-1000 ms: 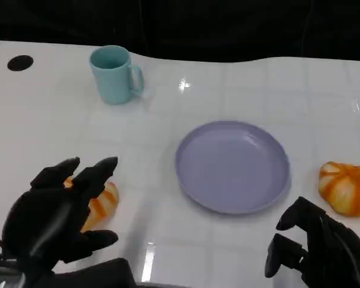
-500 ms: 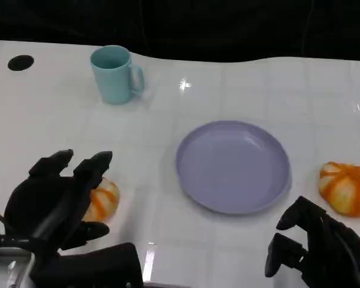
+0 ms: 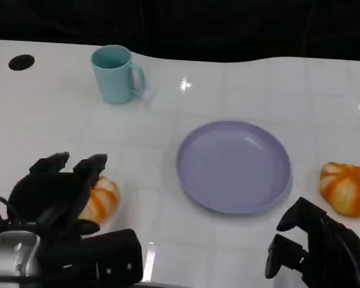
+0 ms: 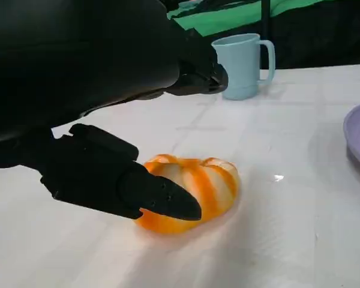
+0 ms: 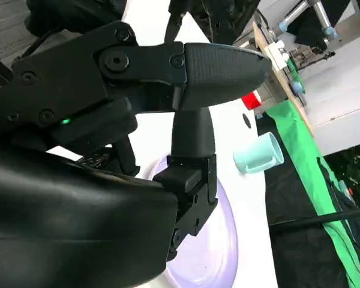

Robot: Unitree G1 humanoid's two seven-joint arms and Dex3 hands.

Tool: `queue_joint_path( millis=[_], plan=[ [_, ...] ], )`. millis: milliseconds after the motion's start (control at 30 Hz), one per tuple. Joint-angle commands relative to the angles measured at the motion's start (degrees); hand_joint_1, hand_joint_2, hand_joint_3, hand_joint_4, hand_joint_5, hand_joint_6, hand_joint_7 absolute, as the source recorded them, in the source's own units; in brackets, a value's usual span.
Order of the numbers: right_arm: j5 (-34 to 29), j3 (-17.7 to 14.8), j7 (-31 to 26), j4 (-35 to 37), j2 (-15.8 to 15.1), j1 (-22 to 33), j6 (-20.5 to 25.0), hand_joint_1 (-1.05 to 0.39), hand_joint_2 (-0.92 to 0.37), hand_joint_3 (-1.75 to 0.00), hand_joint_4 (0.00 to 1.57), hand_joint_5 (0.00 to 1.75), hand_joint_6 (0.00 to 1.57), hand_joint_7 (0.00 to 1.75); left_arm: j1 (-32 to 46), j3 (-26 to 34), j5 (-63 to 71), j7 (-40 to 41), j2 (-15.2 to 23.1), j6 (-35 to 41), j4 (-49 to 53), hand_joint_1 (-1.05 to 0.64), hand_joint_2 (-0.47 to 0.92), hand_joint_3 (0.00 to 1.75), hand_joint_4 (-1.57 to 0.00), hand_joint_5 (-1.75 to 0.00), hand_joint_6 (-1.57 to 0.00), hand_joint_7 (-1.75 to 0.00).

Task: Grasp the bread from the table and place it into the plate.

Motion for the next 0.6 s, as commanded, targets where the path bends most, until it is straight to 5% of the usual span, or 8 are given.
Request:
queue_joint_path(
  millis=[33, 600],
  plan=[
    [0.42, -0.55, 0.21, -0.46, -0.48, 0.16, -0.34, -0.52, -0.92, -0.52, 0.74, 1.75, 0.45, 1.75, -1.73, -0.94, 0.30, -0.97, 1.48, 1.30, 2.68, -0.39, 0.84, 0.00, -0.07, -0.07, -0.15, 0.00],
    [0.32, -0.52, 0.11, -0.47, -0.59, 0.22, -0.51, -0.52, -0.92, -0.53, 0.74, 1.75, 0.46, 1.75, -6.32, -3.46, -2.21, -1.40, 2.98, 1.51, 10.60, -0.41, 0.83, 0.00, -0.05, -0.06, -0.09, 0.00]
  ],
)
